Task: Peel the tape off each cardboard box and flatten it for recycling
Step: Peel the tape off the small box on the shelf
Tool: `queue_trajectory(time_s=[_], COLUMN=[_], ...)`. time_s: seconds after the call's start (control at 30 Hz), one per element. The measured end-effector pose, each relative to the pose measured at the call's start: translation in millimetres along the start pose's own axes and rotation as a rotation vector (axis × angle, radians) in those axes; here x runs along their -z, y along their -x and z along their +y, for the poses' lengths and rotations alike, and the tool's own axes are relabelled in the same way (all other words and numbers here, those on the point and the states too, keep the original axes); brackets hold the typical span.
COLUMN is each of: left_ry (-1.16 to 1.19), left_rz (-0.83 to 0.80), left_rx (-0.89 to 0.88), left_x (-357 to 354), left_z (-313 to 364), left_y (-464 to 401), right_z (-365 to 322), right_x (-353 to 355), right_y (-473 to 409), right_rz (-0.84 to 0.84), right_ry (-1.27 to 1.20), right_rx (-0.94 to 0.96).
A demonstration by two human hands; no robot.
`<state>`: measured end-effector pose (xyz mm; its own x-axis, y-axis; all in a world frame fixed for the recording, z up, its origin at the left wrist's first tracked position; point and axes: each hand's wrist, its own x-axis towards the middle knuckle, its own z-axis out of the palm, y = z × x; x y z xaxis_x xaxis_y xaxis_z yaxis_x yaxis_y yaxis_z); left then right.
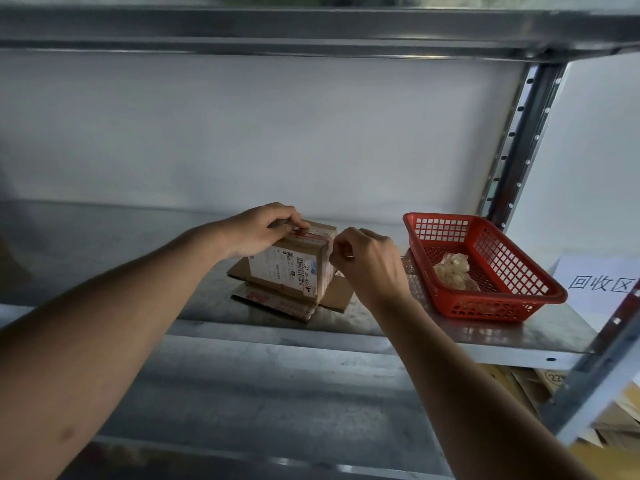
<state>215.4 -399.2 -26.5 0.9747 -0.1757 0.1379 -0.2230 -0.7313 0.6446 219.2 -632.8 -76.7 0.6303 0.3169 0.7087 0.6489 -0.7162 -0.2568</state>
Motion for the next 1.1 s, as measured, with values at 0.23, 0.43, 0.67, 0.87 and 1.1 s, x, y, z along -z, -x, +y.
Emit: queue_trajectory(time_s=[0.23, 0.43, 0.67, 0.87, 1.1], left_ry=[-0.053, -0.227, -0.231, -0.232, 0.022], left_rz=[-0.080, -0.190, -0.151, -0.145, -0.192], left_rx=[0.008, 0.052, 0.060, 0.060, -0.053], left_x=[4.6, -3.2, -10.0, -12.5, -10.7], left_z=[15.0, 31.0, 25.4, 29.2, 28.0], left_y=[3.9, -0.2, 3.6, 2.5, -4.0], right_z=[-1.6, -5.7, -3.8, -10.5, -2.2], right_x=[-12.6, -14.0, 2.9, 23.2, 38.0], right_y=[17.2, 13.0, 5.3, 0.2, -15.6], right_rz=[0.064, 0.162, 0.023, -0.033, -0.184], right_ry=[-0.383, -0.264, 0.025, 0.150, -0.088], right_rx=[-0.175, -0.104, -0.003, 0.148, 0.150])
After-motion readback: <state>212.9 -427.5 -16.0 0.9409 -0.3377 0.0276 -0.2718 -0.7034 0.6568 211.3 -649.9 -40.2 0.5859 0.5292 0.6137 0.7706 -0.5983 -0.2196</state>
